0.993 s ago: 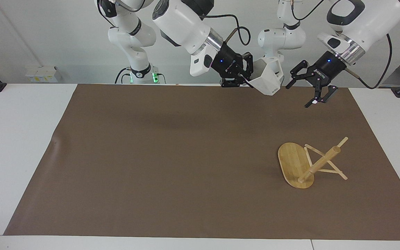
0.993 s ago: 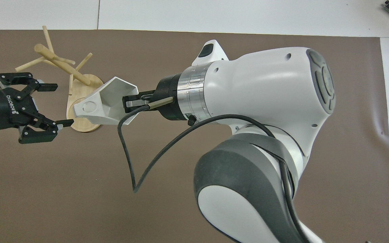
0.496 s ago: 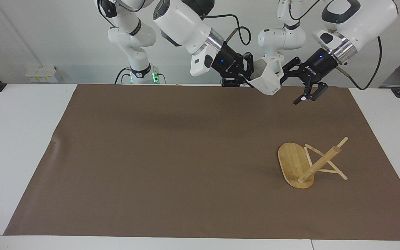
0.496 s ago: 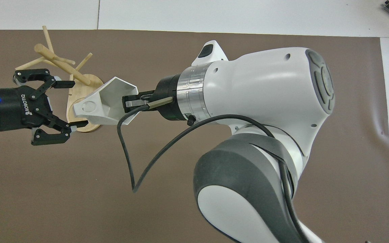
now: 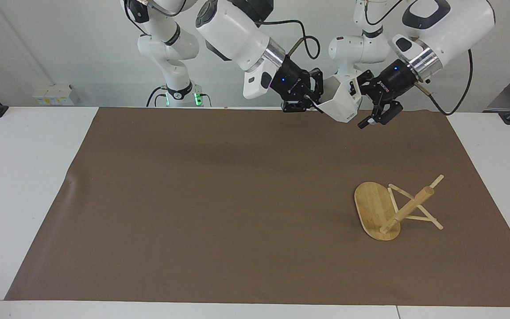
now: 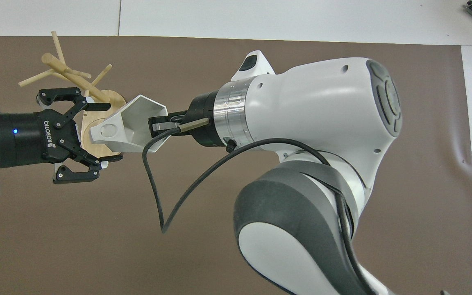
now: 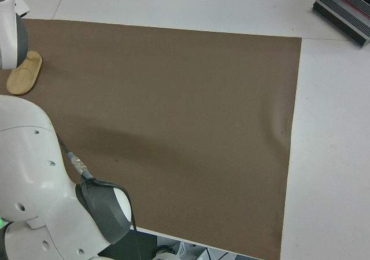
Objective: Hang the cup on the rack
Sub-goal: 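Close the left gripper on the cup held by the right gripper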
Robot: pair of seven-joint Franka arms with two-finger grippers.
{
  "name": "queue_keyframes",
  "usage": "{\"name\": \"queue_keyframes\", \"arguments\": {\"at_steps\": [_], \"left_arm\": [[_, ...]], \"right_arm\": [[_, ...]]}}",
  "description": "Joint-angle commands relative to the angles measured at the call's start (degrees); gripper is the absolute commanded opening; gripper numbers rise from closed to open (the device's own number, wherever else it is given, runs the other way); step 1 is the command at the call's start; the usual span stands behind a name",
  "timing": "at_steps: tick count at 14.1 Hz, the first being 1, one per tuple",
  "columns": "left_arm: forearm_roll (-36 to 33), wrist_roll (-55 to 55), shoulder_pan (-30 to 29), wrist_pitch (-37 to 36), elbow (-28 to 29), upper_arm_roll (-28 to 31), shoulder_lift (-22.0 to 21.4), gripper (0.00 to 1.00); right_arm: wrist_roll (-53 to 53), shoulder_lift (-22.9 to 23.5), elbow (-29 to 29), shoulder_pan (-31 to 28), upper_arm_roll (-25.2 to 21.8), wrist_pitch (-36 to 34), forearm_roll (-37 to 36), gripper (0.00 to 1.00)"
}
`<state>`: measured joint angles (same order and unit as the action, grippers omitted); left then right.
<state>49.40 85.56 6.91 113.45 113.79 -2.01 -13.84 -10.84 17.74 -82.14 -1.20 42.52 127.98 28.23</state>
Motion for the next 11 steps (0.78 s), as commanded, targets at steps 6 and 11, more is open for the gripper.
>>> {"name": "queue_keyframes", "arguments": {"at_steps": [6,11], "left_arm": [[2.98,1.71,1.18,2.65,3.37,0.6,-2.68,0.55],[4.48,1.71,1.27,3.44,3.28,0.52,-2.68,0.1]], "right_arm": [[-1.46,0.19,-0.04,-0.82,1.07,-0.45,0.07,0.0],[-1.55,0.28,-0.04,-0.82,1.07,-0.45,0.07,0.0]]}}
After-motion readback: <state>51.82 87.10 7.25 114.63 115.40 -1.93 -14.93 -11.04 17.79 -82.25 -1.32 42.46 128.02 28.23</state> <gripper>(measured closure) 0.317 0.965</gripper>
